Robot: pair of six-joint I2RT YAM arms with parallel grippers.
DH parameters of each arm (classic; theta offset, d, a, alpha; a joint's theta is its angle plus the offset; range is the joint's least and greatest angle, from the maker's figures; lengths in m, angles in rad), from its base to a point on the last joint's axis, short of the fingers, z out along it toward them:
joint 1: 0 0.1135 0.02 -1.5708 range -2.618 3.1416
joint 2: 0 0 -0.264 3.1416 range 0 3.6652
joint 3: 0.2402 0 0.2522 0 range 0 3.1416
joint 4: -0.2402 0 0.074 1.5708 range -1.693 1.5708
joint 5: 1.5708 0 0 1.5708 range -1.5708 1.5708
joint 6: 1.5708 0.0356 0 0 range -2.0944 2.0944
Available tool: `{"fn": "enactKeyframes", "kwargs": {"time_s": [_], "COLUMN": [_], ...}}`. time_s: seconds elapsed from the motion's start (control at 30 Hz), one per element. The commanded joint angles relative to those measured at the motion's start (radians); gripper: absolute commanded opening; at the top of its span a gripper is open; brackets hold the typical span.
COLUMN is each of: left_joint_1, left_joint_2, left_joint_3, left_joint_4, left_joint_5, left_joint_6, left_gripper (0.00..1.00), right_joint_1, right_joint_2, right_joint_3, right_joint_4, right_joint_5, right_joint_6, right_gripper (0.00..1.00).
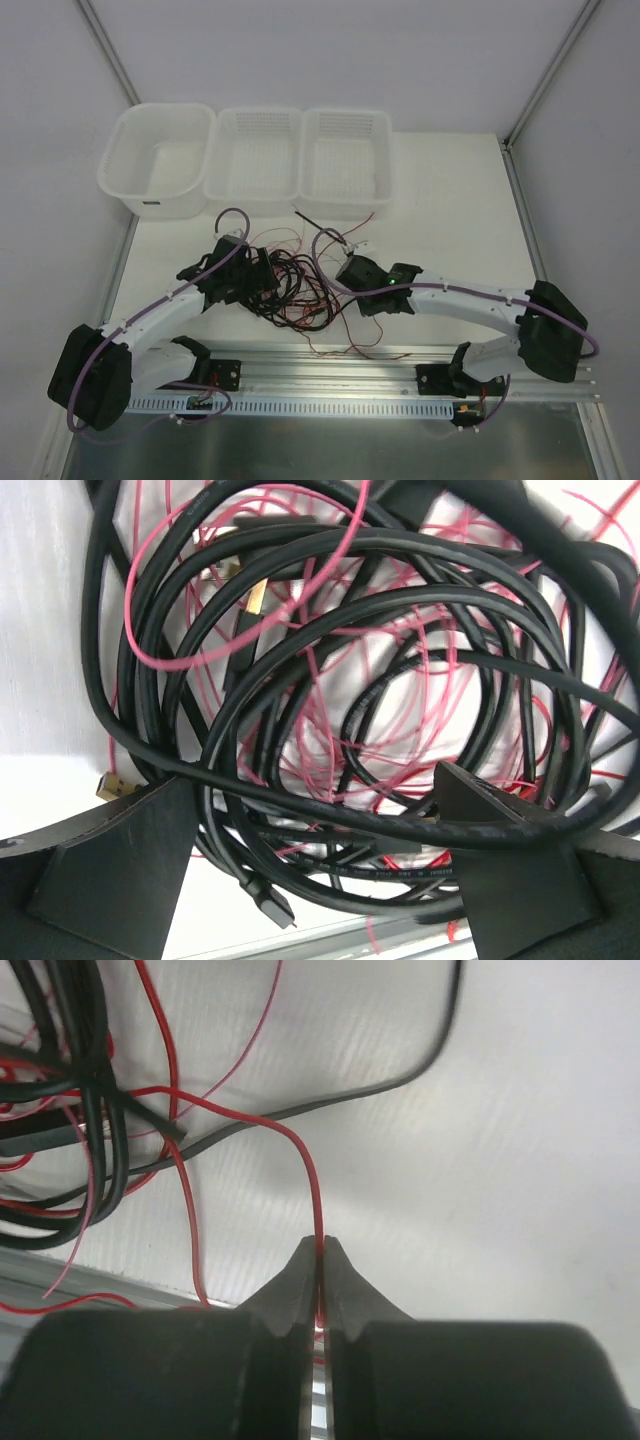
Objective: Untangle the cables
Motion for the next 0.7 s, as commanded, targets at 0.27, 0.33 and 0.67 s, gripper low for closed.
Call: {"fn": "enactKeyframes", "kwargs": {"time_s": [0.27, 0.33, 0.67], "left_joint_1": [-0.008, -0.007, -0.007], "left_joint_2": [0.053, 0.048, 0.030], "left_joint_3": [-0.031, -0.034, -0.043], "left_joint_4": [-0.018, -0.018, -0.020], "left_joint_5": [-0.050, -0.053, -0.065], "left_joint_6": [-0.052, -0.054, -0.068], "left_gripper": [0.99, 0.99, 0.99], "right_joint_1": [0.005, 0.002, -0.003], "right_joint_2": [-0.462, -0.520, -0.706], "right_joint_3": [0.146, 0.175, 0.449], "right_joint_4": [-0.324, -0.333, -0.403], "right_joint_5": [0.259, 0.290, 0.405], "right_joint_6": [-0.057, -0.069, -0.210], "right_gripper": [0.01, 0.01, 0.01]}}
